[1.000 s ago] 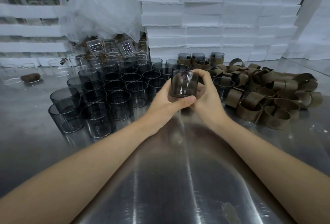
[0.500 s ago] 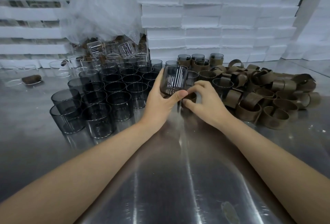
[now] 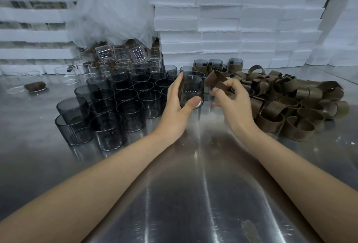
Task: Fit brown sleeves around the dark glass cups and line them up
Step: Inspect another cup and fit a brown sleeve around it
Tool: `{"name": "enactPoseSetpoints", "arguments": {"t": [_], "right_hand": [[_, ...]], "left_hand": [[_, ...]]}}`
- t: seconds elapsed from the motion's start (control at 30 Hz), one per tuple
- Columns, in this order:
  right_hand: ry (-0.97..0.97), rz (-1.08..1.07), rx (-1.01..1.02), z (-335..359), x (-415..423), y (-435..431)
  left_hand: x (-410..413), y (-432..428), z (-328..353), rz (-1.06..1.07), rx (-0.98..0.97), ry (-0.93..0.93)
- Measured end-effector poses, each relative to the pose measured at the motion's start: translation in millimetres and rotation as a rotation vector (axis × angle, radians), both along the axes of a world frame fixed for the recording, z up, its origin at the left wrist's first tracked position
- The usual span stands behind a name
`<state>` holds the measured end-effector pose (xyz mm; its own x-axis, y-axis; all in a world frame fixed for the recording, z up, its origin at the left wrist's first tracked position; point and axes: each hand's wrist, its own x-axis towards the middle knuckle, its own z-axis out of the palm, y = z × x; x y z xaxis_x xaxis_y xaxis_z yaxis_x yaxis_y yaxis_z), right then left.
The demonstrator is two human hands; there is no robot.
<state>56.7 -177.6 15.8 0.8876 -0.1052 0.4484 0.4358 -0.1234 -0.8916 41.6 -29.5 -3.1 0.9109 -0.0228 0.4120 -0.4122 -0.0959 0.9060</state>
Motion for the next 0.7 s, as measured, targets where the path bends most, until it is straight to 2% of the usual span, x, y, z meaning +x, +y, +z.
{"name": "enactPoseSetpoints", "arguments": {"t": [0.13,0.23,0.4,0.53,0.7], "right_hand": [[-0.136,0.075,-0.116,-1.5,-2.2,1.6],[-0.191,0.145,-0.159,-5.0,-3.6,4.1],[-0.165,0.176,-0.133,-9.0,-4.9,6.2],[-0.153,0.215,-0.088,-6.6,-10.9,9.3],[-0.234,0.143,-0.110,-5.3,-15.4,8.6]], "left_hand": [[1.0,1.0,-1.0,0.016,0.061,-0.047],[1.9,4.1,-0.2,0.069,0.000,-0.070],[0.3,3.8,-0.6,0.080,-0.099,-0.051],[-1.0,4.2,2.2,0.088,-0.096,-0.043],[-2.4,2.3,2.4,-0.028,-0.180,-0.019]]}}
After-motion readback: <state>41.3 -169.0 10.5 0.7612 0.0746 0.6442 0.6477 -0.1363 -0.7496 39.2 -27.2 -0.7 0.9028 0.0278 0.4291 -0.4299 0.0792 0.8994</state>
